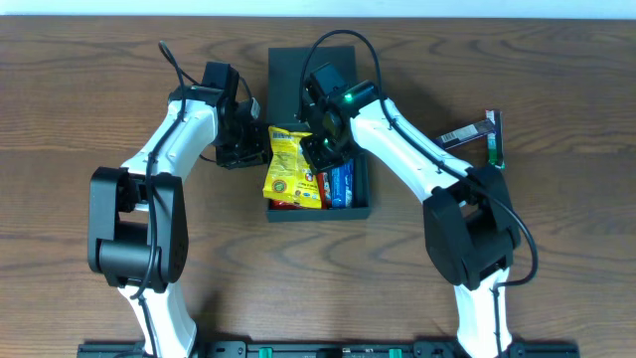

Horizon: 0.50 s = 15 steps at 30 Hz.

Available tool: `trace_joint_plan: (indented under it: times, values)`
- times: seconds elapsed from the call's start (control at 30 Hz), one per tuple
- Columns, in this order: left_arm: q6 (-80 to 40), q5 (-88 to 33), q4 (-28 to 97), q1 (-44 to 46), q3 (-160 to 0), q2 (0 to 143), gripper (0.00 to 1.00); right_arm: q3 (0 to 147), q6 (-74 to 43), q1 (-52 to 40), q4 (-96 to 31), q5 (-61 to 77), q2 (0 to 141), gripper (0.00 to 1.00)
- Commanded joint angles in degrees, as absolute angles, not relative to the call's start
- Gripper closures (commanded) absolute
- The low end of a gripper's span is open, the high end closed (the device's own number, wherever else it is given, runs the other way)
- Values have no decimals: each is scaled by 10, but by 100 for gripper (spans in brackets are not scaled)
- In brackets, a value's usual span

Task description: Pack container

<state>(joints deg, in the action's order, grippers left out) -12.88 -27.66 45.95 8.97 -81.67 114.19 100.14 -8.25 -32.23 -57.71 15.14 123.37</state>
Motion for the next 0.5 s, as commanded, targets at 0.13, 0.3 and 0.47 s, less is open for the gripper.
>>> trace_joint_plan:
  times: [0.13, 0.3, 0.47]
  values:
    - [-133, -281, 450, 93, -827, 1131, 94, 1020, -63, -324, -593, 113, 1240, 99]
    - [-133, -280, 449, 93, -827, 1131, 94, 1047, -58, -313, -611, 101, 1240, 99]
    - [-133, -279, 447, 93, -827, 1131, 94, 1092, -46, -299, -646, 93, 1240, 99]
